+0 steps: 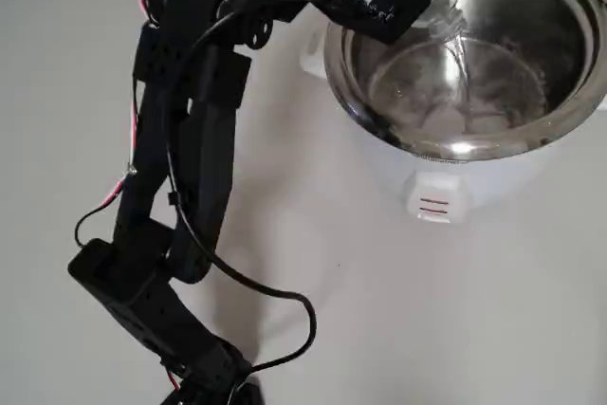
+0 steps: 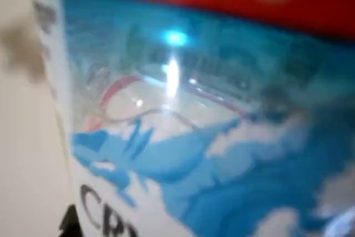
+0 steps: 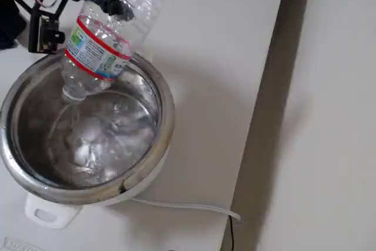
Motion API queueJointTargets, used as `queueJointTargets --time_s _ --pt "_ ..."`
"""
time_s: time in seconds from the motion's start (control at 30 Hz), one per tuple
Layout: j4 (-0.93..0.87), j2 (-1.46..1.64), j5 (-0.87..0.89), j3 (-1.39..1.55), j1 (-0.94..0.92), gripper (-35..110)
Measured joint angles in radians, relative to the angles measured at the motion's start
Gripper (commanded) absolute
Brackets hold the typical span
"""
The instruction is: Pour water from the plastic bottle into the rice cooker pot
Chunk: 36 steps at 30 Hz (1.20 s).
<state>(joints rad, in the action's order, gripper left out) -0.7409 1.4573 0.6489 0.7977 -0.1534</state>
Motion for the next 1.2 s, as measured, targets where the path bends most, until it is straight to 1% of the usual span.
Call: queueJointTargets --time_s 1.2 --pt "0.0 0.0 0.026 -0.002 0.0 19"
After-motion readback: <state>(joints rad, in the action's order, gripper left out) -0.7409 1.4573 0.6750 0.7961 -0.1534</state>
